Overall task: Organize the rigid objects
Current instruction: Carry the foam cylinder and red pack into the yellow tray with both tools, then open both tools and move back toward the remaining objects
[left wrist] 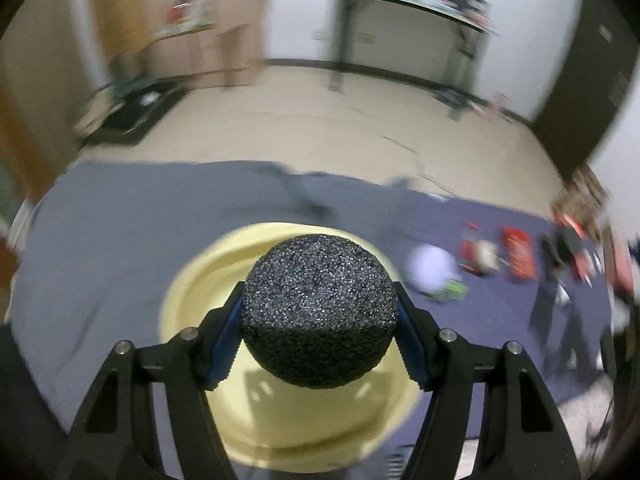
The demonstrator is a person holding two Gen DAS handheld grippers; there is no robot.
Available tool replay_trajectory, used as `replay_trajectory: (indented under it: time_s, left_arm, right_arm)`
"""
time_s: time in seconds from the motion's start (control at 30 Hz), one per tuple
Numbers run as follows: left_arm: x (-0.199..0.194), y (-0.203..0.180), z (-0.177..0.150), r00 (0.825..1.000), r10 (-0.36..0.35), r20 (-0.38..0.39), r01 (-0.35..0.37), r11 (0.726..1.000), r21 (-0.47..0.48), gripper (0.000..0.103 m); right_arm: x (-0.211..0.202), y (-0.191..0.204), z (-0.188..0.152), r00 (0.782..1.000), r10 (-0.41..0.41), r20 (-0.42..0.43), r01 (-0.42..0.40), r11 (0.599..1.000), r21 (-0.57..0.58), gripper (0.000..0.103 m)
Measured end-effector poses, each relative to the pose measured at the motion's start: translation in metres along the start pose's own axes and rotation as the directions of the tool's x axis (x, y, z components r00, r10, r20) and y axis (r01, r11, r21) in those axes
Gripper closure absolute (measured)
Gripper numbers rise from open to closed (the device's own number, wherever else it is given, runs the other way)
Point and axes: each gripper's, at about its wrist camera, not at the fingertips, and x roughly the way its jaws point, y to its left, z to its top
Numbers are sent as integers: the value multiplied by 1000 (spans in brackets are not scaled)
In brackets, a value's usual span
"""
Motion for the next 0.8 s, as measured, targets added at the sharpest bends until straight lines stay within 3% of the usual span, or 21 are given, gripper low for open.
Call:
replay_trajectory:
  time_s: [0.17,0.33,0.5,0.63,0.67,0.77,0.8]
  left_arm:
    - [37,80,-4,998,38,-41,-43,991,-127,35]
    - [104,101,-29,990,-30,-135,-1,975,-223,35]
    - [130,100,-39,982,-22,-189,-12,984,-179,34]
    - [133,99,-40,984,-25,-178,-5,986,-164,33]
    - [134,98,-40,984,-28,-179,-3,985,-170,30]
    - [122,93,-38,990,-29,-138,8,988,-152,2]
    - [111,94,-36,993,-36,-110,19,988,-152,0]
  right_arm:
    - [105,154,48,979,180,-94,-189,976,-105,12]
    - [210,248,43,945,196,-261,-234,964,-125,13]
    - [265,282,36,931,144,-334,-200,970,-139,13]
    - [280,290,28,921,131,-366,-191,973,-132,12]
    - [285,292,27,914,137,-382,-195,974,-117,12]
    - [289,283,32,899,208,-386,-245,968,-49,7]
    - [282,278,36,897,246,-366,-272,962,-18,4]
